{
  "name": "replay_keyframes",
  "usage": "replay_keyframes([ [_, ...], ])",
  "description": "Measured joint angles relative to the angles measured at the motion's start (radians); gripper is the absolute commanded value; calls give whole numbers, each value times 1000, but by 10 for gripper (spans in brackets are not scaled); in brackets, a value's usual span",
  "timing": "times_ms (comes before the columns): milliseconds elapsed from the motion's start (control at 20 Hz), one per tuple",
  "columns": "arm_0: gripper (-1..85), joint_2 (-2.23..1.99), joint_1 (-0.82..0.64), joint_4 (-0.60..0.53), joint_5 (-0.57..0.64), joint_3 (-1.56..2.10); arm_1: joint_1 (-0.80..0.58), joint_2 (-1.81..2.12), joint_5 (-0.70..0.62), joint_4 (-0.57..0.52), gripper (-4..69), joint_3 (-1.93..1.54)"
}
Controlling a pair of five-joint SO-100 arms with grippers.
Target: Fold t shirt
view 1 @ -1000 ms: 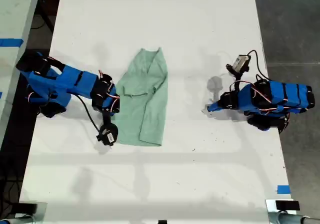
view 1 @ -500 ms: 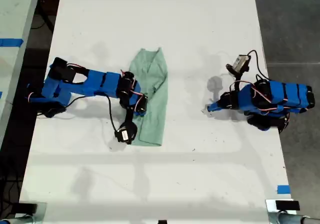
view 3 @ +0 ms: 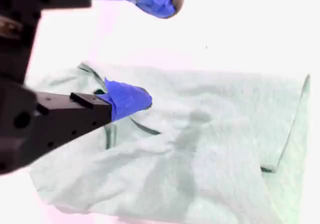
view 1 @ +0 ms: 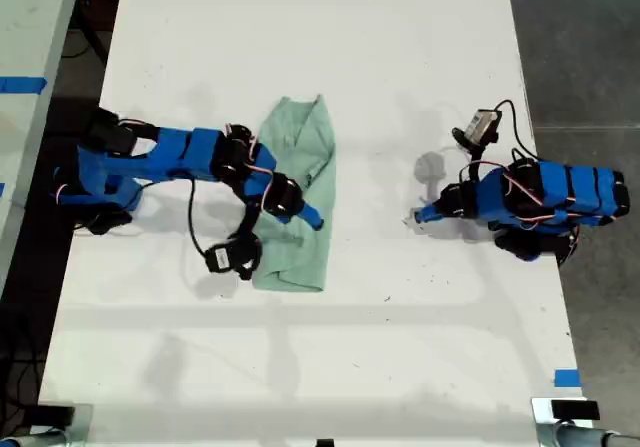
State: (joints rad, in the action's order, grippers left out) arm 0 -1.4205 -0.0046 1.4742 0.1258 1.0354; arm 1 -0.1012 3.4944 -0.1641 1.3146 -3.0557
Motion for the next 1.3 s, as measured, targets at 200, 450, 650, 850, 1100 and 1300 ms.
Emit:
replay_keyframes([
  [200,0,-552,-84,57,-2,229,0,0,0,0,68,0],
  [450,0,-1339,-89,-325,-71,1108,-67,0,-20,0,73,0],
  [650,0,-1933,-98,-548,-60,1878,-54,0,-40,0,73,0],
  [850,0,-2158,-124,-502,28,2109,-41,0,-83,0,74,0],
  [1100,0,-2178,-150,-457,18,2148,-41,0,-64,0,75,0],
  [1300,0,-2178,-160,-457,18,2152,-41,0,-48,0,76,0],
])
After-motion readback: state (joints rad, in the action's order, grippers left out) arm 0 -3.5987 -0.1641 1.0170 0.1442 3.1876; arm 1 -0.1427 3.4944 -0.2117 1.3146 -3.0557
